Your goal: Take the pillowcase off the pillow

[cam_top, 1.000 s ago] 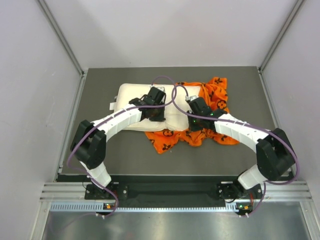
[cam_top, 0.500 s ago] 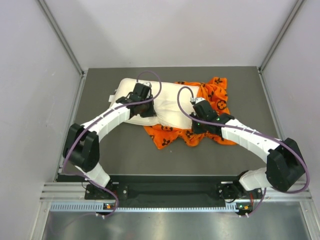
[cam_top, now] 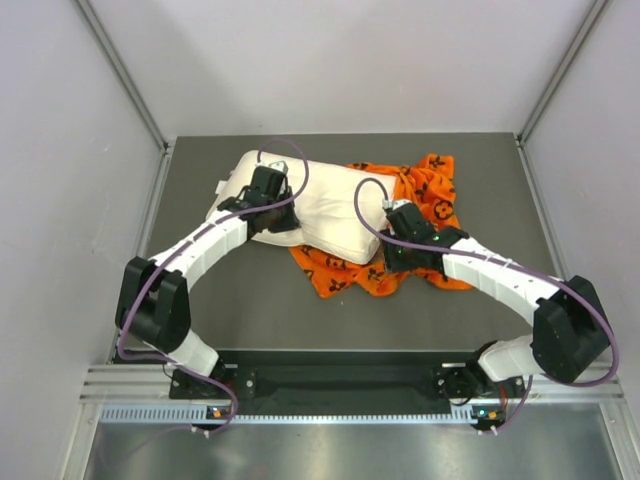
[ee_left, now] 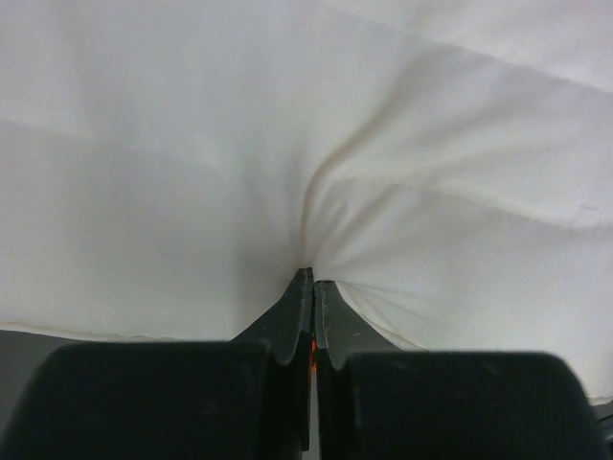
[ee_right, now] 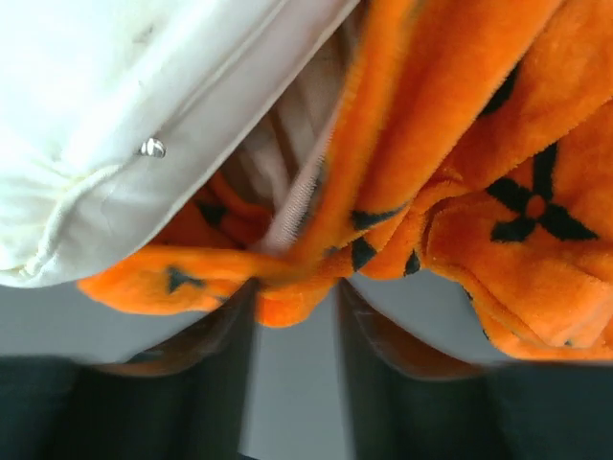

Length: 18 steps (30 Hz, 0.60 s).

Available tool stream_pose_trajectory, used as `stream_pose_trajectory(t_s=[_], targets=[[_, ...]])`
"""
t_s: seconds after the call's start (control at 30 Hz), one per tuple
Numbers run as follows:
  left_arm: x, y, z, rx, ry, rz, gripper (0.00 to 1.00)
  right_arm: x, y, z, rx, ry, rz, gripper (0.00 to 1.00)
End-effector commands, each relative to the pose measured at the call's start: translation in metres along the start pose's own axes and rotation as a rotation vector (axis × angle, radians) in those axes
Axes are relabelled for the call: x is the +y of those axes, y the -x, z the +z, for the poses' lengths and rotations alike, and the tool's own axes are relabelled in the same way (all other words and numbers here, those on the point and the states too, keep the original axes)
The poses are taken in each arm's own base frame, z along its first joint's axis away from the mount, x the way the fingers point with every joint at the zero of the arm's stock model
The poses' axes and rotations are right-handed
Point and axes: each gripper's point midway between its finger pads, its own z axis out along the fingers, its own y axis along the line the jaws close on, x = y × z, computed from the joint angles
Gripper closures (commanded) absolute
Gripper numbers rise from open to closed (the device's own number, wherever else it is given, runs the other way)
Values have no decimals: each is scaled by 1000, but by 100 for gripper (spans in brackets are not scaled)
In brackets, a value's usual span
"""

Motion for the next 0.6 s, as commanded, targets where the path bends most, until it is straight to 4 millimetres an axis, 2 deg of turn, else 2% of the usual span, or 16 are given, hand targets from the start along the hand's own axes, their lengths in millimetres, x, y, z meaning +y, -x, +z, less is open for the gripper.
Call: stream_pose_trajectory(t_s=[0.0, 0.03, 0.1, 0.13, 0.23, 0.3, 0.43, 0.57], targets=[[2, 25, -11, -114, -4, 18, 100, 1, 32, -20, -95, -14, -6, 54], [6, 19, -11, -104, 3, 21, 100, 2, 45, -29, -126, -13, -5, 41], [12, 11, -10, -85, 15, 31, 100, -3, 61, -38, -165, -27, 10, 27], [13, 8, -10, -81, 18, 33, 100, -4, 74, -45, -200, -25, 20, 22], [17, 3, -13, -76, 28, 40, 100, -20, 97, -49, -239, -54, 60, 11], [18, 2, -14, -77, 29, 39, 100, -29, 100, -40, -220, -79, 63, 6], [18, 3, -16, -84, 29, 36, 100, -54, 97, -15, -181, -144, 76, 3], [19, 0, -17, -78, 28, 34, 100, -66, 97, 11, -184, -145, 97, 2]])
